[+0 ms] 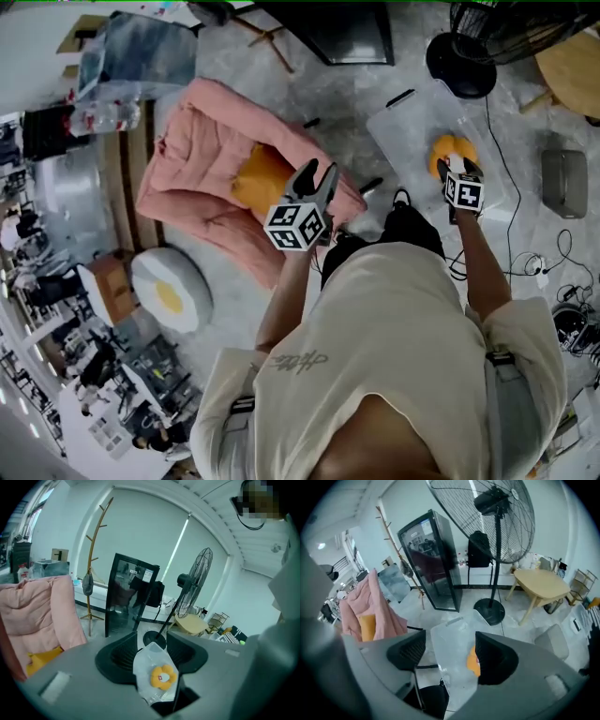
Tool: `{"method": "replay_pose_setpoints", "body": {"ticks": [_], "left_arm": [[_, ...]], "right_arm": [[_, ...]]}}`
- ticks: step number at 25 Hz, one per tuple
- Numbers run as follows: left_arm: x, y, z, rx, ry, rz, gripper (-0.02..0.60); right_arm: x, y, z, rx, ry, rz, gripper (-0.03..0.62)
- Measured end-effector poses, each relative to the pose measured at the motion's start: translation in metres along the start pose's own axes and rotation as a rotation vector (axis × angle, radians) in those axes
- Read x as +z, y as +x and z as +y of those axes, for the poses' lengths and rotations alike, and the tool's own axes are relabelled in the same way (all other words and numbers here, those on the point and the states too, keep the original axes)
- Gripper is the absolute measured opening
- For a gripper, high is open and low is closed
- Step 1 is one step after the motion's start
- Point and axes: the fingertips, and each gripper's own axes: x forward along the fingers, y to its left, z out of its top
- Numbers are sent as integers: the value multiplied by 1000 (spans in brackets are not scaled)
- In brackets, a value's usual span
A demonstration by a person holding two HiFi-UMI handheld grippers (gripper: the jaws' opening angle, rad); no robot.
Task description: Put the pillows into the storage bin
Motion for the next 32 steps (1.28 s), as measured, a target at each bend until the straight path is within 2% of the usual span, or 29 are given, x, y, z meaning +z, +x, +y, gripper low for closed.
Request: {"method": "replay_pose_setpoints", "body": {"ticks": [6, 12, 15, 23, 32], "left_arm": [[-14, -45, 19, 35, -16, -32, 213], [-34, -101, 57, 99, -8, -83, 215], [-44, -138, 77, 133, -12, -93, 215], [-94, -226, 132, 199, -80, -107, 215], [-119, -289, 186, 246, -146, -169, 215]], "right_arm": [[21, -17, 69, 85, -168, -42, 333], [27, -26, 138, 132, -322, -55, 378], [19, -38, 176, 154, -356, -52, 391], [-5, -59, 272, 201, -429, -58, 393], [-27, -64, 357, 224, -526, -50, 411]]}}
